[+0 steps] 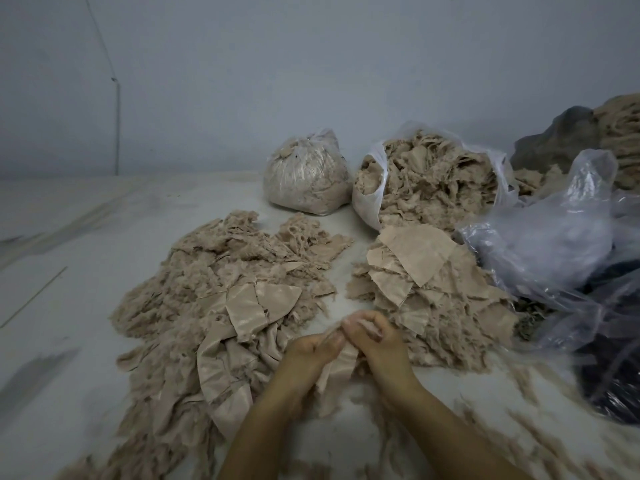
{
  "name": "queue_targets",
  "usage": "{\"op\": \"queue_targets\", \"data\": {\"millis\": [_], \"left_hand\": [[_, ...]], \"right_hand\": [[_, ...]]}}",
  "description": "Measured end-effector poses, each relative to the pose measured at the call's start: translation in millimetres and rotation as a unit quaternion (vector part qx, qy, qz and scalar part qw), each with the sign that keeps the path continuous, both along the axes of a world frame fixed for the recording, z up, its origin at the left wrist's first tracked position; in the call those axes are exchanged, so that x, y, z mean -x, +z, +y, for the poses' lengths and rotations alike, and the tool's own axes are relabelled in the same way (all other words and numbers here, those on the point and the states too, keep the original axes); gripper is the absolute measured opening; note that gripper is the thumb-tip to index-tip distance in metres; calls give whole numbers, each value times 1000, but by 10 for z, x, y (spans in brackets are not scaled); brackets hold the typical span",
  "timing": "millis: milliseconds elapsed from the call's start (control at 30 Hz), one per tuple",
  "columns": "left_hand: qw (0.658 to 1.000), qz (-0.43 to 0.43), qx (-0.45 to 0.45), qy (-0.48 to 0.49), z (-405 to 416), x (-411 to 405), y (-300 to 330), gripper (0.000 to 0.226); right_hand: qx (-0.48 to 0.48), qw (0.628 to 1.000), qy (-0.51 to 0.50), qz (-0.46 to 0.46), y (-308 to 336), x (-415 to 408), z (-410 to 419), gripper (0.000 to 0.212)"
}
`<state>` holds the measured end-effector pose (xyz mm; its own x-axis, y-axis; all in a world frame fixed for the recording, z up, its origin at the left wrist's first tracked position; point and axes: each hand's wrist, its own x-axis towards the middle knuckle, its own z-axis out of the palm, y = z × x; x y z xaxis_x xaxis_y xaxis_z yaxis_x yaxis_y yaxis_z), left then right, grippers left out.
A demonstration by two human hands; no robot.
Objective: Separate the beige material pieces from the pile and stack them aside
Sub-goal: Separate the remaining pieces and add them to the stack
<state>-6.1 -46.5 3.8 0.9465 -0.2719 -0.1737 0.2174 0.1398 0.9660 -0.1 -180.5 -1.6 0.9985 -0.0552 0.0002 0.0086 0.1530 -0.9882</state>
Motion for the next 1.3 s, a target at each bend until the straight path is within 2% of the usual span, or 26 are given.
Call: {"op": "queue_targets", "data": {"millis": [67,167,333,400,467,500,567,600,633,700,767,833,1033,1100,1167,1233,1300], "left_hand": [[1000,7,-26,-4,22,25,-14,41],[999,15,-29,33,72,41,-24,49],[994,22,15,103,210,39,-65,30],[987,50,72,135,272,8,-73,31],[983,61,99,139,278,-9,-52,28],[985,57,102,129,251,-8,-37,26],[989,42,110,93,143,8,-7,26],[991,29,102,84,72,24,1,26],[993,12,82,89,8,28,-8,27],[989,-30,20,141,-71,25,-21,24],[982,-50,-13,184,-59,10,-40,20],[977,-30,-13,211,-6,-7,-50,21],[964,-30,-56,258,102,-86,-113,28],[956,-14,-85,282,196,-109,-132,33],[944,-25,-136,298,296,-111,-148,37],[923,-77,-219,307,354,-102,-131,32],[874,-150,-328,325,380,-99,-98,15]], "right_hand": [[17,1000,-14,-19,11,-11,-11,17],[36,997,-63,0,-14,-71,-60,30],[-21,996,-83,25,-25,-71,-199,34],[48,998,-14,49,11,-18,-281,37],[171,975,105,91,70,52,-309,48],[203,965,129,104,85,76,-290,55],[145,975,131,105,84,94,-215,60],[85,983,133,97,85,111,-133,51],[43,989,116,83,77,130,-47,39],[26,998,27,55,38,127,67,21],[15,998,-34,42,18,102,90,15],[6,998,-50,45,35,70,58,16],[45,997,-54,11,213,-20,-59,41],[44,997,-66,-2,357,-118,-153,37],[88,992,-90,-33,577,-285,-302,32],[183,972,-129,-65,843,-516,-487,37],[308,935,-157,-78,1067,-712,-669,28]]}}
